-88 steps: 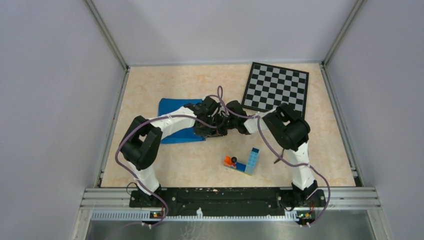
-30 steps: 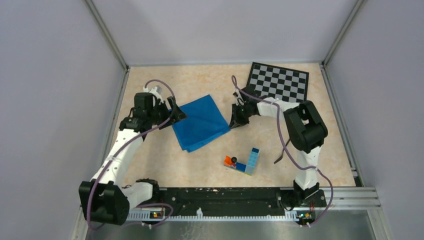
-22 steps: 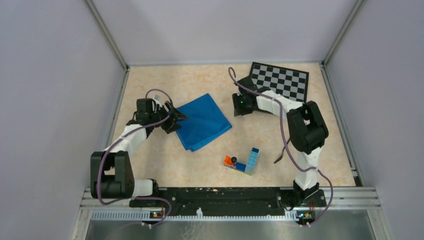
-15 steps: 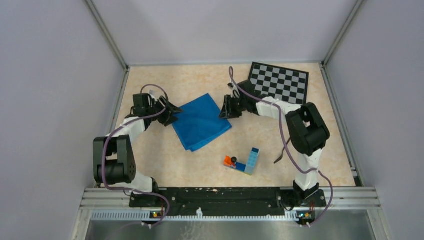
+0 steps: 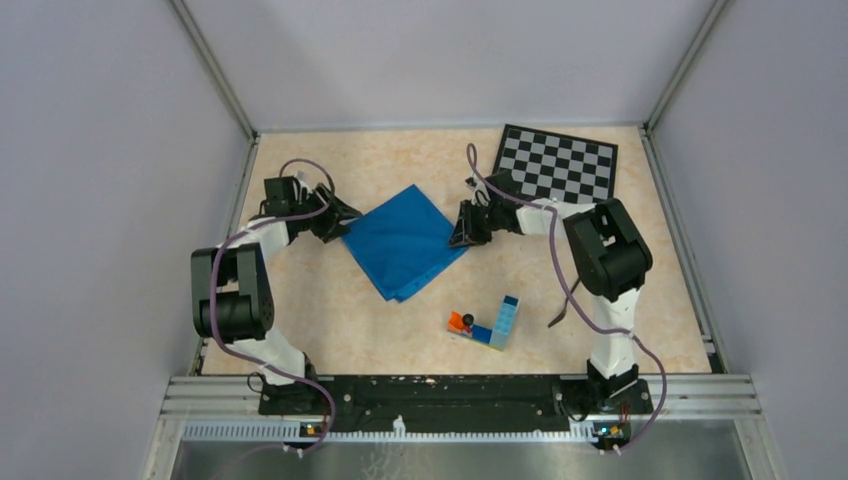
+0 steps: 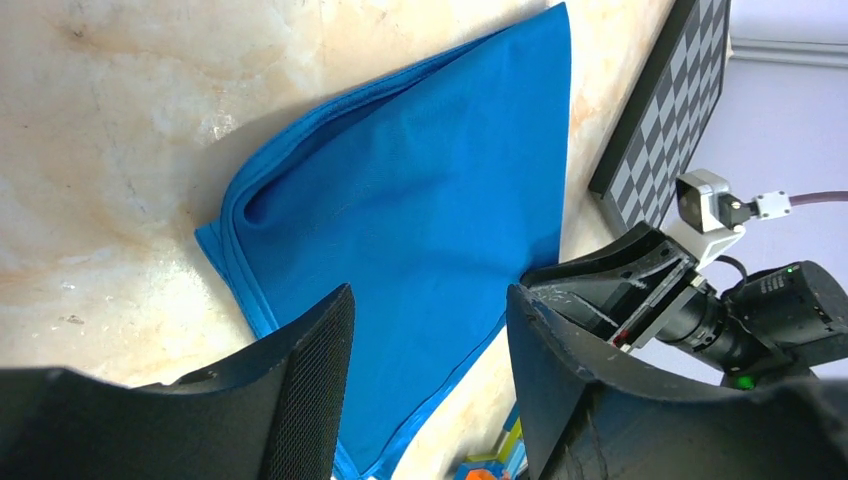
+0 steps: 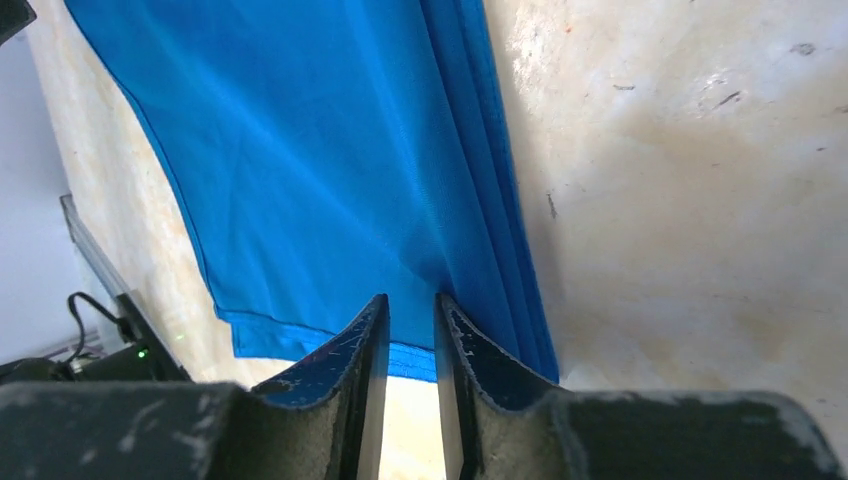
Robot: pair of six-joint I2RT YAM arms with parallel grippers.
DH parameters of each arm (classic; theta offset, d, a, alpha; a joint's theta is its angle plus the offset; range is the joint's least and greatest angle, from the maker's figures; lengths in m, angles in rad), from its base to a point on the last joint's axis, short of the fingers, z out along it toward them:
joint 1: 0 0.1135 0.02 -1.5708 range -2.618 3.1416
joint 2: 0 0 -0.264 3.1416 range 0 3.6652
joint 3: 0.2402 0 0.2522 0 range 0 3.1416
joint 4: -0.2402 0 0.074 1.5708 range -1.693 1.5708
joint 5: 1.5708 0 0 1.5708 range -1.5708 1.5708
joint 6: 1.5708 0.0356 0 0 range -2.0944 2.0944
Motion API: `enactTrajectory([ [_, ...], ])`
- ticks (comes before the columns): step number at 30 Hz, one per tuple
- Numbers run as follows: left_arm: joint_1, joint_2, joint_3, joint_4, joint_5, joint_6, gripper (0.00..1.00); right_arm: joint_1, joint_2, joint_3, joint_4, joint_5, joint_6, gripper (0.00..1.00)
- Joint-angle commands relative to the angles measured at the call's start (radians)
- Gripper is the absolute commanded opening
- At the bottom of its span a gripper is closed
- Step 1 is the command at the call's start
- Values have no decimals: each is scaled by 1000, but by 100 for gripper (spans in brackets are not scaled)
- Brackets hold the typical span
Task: Fold the napkin into a case and place the utensils inside
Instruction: Smooth out the lower triangle-folded napkin at the center of the board.
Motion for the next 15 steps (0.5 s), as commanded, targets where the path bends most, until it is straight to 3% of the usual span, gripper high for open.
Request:
enactTrajectory([
  [1,4,30,25,12,11,32,60,7,-29,15,-79,162,-100,25],
  [5,3,65,9,49,25,8,49,109,-105,108,-129,215,-109,36],
  [7,5,63,-7,54,3,6,47,164,-98,148,-105,165,-81,40],
  [11,8,79,-3,26,-56,24,45,219,9,142,116,-82,105,37],
  [15,10,130,18,12,-89,37,44,243,79,77,292,-130,212,32],
])
